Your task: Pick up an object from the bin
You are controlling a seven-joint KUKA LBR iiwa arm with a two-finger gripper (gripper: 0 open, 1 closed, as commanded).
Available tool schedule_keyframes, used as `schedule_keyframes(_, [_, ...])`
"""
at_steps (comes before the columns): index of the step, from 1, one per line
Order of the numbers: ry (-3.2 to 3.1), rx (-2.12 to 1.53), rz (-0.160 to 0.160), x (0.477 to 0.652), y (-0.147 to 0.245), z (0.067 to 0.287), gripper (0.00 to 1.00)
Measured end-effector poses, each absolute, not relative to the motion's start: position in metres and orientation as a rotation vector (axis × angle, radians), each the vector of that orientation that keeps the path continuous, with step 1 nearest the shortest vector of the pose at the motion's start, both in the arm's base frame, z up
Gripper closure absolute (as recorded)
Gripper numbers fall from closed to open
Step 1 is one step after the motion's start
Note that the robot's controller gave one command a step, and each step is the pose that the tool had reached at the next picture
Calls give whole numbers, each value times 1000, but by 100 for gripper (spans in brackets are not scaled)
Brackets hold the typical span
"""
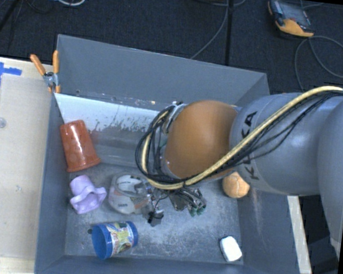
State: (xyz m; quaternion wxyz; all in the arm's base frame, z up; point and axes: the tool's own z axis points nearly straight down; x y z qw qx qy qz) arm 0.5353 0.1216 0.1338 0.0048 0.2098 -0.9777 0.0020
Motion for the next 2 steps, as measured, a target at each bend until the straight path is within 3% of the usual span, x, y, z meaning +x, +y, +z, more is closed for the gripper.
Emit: schedule_keyframes(2, [-3058,665,6,537,122,221,100])
